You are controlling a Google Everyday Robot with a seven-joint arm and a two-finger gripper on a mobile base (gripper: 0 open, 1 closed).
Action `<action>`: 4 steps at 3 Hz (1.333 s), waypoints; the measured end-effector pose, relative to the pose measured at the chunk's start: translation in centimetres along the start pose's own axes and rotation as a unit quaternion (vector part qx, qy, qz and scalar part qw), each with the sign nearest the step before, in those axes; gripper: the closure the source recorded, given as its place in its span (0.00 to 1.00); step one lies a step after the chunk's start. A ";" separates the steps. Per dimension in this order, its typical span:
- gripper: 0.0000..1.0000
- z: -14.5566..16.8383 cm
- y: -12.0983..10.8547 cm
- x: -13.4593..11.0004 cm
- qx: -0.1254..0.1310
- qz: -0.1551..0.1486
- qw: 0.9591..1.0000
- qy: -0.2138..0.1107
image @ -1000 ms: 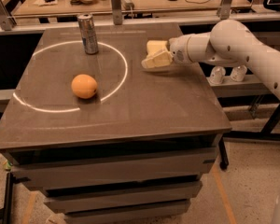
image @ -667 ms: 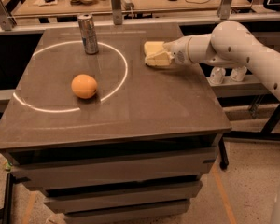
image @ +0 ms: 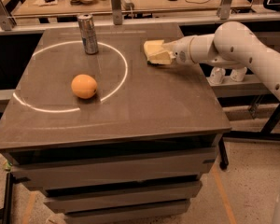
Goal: Pick sponge
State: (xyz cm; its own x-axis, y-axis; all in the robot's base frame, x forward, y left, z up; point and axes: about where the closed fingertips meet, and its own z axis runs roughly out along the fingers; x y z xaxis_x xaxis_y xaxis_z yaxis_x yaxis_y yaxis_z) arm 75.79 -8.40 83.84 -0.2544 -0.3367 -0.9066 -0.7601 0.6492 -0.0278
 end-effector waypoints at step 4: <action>1.00 -4.9 3.6 -9.8 -0.062 -0.084 0.991 -0.083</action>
Offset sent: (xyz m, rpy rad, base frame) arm -0.0362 0.0188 0.1331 0.0722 -0.2512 0.1895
